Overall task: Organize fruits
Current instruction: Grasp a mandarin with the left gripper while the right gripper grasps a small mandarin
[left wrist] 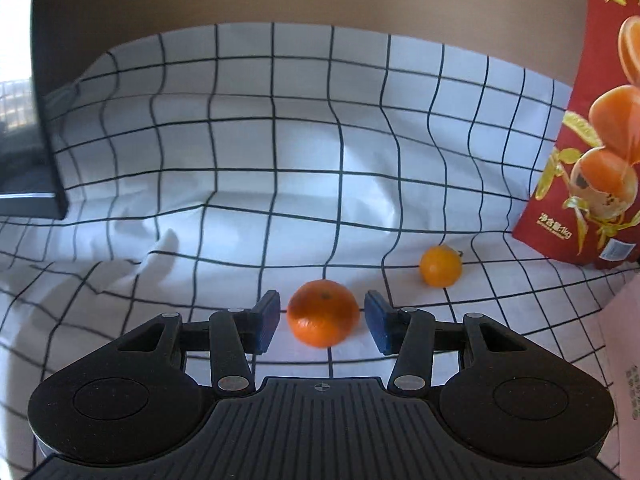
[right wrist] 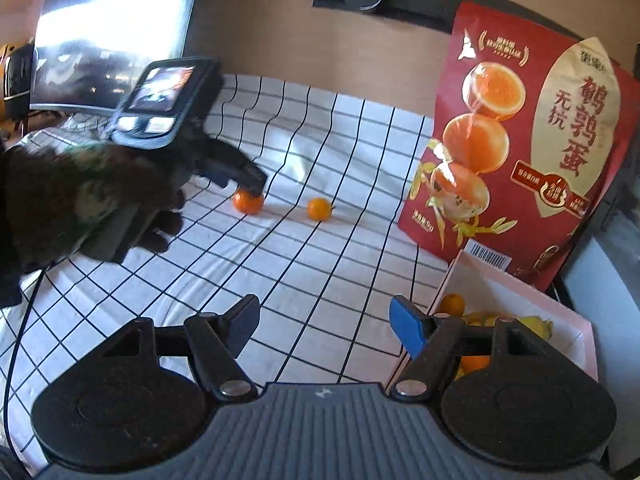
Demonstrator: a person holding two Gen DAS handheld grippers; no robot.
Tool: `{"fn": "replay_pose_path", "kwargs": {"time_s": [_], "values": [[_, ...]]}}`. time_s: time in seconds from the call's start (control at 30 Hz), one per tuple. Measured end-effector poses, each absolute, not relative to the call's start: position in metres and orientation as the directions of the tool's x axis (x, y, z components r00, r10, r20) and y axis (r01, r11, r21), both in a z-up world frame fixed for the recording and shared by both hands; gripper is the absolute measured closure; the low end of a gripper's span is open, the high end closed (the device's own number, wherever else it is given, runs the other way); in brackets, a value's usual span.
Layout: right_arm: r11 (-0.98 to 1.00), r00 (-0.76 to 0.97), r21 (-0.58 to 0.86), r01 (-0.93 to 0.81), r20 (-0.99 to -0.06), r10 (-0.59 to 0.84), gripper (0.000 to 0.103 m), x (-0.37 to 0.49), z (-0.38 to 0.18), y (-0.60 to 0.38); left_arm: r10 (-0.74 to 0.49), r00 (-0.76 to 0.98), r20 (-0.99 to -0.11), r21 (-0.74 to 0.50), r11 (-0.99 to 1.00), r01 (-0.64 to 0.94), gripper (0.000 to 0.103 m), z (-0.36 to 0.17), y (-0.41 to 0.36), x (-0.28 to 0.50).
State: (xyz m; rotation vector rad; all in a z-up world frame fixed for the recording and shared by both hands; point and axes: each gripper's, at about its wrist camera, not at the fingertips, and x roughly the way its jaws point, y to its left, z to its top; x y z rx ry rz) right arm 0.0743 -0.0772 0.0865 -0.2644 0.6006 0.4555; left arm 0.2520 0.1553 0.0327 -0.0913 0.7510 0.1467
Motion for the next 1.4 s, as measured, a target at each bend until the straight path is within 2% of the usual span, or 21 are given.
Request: {"fn": "replay_pose_path", "kwargs": {"time_s": [0.3, 0.43, 0.73, 0.97, 1.17, 1.33, 1.4], "values": [[0.898, 0.702, -0.073, -0.435, -0.652, 0.287, 0.031, 0.089, 0.071, -0.069, 0.072, 0.690, -0.720, -0.041, 0.988, -0.146, 0.053, 0.015, 0.161, 0.266], [0.903, 0.703, -0.067, -0.424, -0.653, 0.282, 0.031, 0.094, 0.070, -0.062, 0.024, 0.695, -0.718, -0.092, 0.987, -0.128, 0.054, 0.017, 0.172, 0.257], [0.922, 0.691, 0.010, -0.386, -0.659, 0.297, 0.031, 0.154, 0.071, -0.034, -0.144, 0.719, -0.680, -0.284, 0.956, -0.077, 0.054, 0.043, 0.192, 0.142], [0.936, 0.674, 0.159, -0.315, -0.657, 0.338, 0.031, 0.246, 0.060, 0.005, -0.202, 0.681, -0.704, -0.330, 0.942, -0.062, 0.054, 0.041, 0.195, 0.074], [0.950, 0.744, -0.016, -0.312, -0.627, 0.233, 0.039, 0.285, 0.037, 0.056, -0.200, 0.688, -0.698, -0.377, 0.919, -0.116, 0.054, 0.046, 0.211, 0.044], [0.963, 0.726, -0.033, -0.268, -0.664, 0.179, 0.039, 0.310, 0.014, 0.064, -0.186, 0.687, -0.702, -0.388, 0.910, -0.150, 0.054, 0.046, 0.223, 0.040], [0.965, 0.702, -0.002, -0.263, -0.687, 0.189, 0.051, 0.317, 0.009, 0.062, -0.187, 0.686, -0.704, -0.388, 0.909, -0.150, 0.054, 0.046, 0.223, 0.041]]}}
